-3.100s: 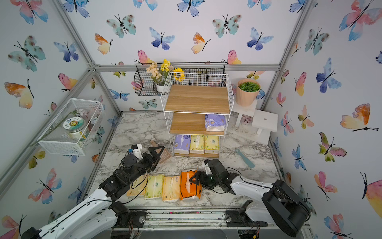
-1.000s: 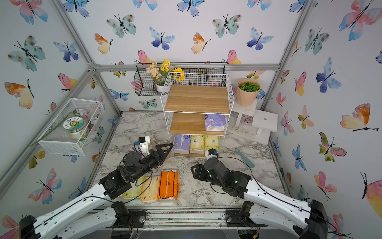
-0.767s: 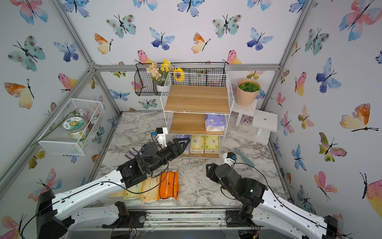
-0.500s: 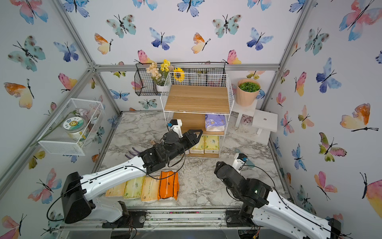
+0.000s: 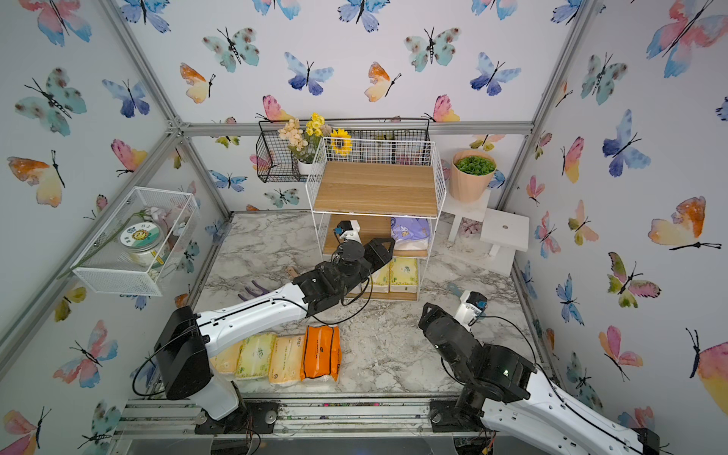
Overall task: Remove the tissue boxes from the shelf
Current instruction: Pick up a box of tissues from the shelf.
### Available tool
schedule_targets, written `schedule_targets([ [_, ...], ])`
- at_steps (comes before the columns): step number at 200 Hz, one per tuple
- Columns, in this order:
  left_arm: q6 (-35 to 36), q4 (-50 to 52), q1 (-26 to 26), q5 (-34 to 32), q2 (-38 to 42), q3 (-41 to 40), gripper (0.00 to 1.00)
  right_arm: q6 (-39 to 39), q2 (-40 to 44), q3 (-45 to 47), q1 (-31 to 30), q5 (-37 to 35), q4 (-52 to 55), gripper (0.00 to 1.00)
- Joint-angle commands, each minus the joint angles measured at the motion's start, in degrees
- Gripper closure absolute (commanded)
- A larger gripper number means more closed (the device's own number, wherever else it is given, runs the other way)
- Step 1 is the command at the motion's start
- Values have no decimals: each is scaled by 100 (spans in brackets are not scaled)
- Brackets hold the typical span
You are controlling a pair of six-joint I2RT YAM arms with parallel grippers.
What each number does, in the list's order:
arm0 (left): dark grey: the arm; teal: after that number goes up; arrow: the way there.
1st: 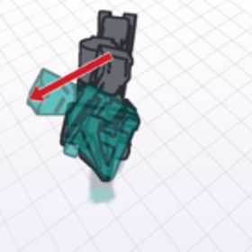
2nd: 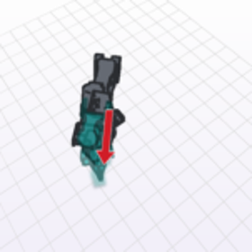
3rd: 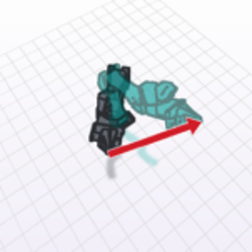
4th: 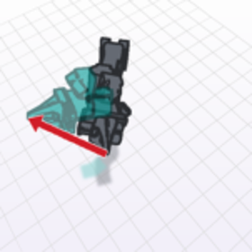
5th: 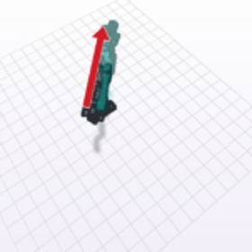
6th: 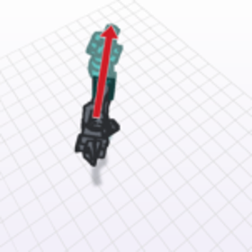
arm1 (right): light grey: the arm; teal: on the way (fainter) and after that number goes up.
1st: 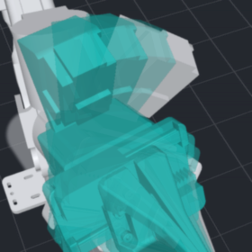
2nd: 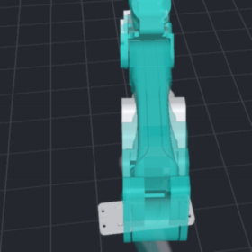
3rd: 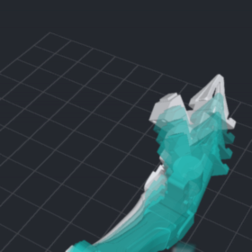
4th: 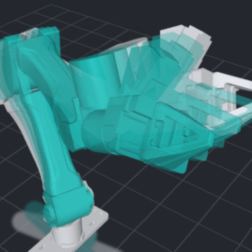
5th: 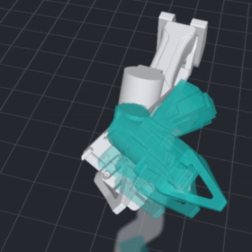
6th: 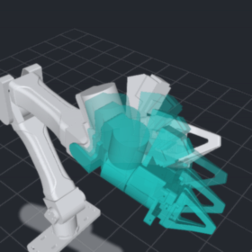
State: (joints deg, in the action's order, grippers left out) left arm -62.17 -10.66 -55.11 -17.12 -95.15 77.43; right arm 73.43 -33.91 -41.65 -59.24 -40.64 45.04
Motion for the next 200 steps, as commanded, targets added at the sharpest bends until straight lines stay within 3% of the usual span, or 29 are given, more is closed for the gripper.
schedule_targets([
  [1, 97, -256, 112, -212, -201, 229, 53, -168, 12, -175, -22, -129, 225, 29],
  [104, -45, -183, 230, 111, -842, 730, 73, -517, -333, -374, -22, 168, 8, 30],
  [144, -81, -191, 238, 190, -886, 740, 74, -654, -531, -491, -17, 428, -117, 30],
  [171, -87, -282, 247, 244, -890, 700, 87, -717, -572, -554, -17, 434, -174, 30],
  [200, 155, -271, 247, 289, -850, 747, 98, -1208, -769, -701, -17, 1206, -591, 30],
])
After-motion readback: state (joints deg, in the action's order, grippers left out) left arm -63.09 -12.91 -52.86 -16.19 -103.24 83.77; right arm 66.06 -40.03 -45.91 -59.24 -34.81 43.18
